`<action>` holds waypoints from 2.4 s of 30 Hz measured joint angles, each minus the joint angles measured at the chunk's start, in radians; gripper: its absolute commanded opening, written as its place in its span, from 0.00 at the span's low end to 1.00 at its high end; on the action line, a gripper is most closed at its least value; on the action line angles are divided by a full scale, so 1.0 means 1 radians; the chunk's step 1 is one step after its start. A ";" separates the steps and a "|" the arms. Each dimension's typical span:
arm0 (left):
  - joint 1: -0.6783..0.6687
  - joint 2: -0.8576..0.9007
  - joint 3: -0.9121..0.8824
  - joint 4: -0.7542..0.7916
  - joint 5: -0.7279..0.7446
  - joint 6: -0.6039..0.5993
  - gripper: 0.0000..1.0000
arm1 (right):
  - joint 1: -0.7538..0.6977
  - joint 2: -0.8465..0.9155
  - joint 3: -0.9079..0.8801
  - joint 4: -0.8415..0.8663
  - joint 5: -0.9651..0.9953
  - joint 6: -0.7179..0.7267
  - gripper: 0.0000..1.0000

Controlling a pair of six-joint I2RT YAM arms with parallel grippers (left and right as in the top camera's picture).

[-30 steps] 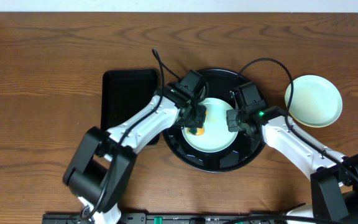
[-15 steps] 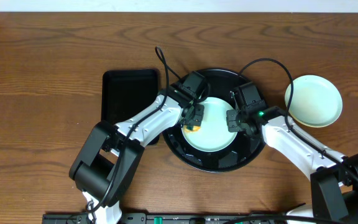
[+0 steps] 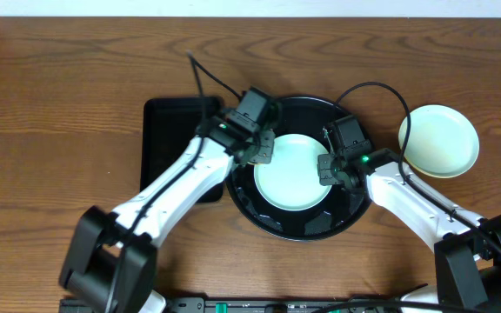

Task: Clean dirty plates on tray and stack at the side
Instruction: 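Carry the sponge with the left gripper to the small black tray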

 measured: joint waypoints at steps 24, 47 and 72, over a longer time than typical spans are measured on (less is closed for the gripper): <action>0.704 0.135 0.000 -0.032 0.779 0.116 0.07 | 0.000 0.000 0.000 -0.007 0.003 0.000 0.01; 0.753 0.353 0.000 -0.080 0.713 0.136 0.07 | 0.000 0.000 0.000 -0.007 0.003 0.000 0.01; 0.691 0.056 -0.001 -0.107 0.280 0.135 0.07 | 0.000 0.000 0.000 -0.007 0.003 0.000 0.01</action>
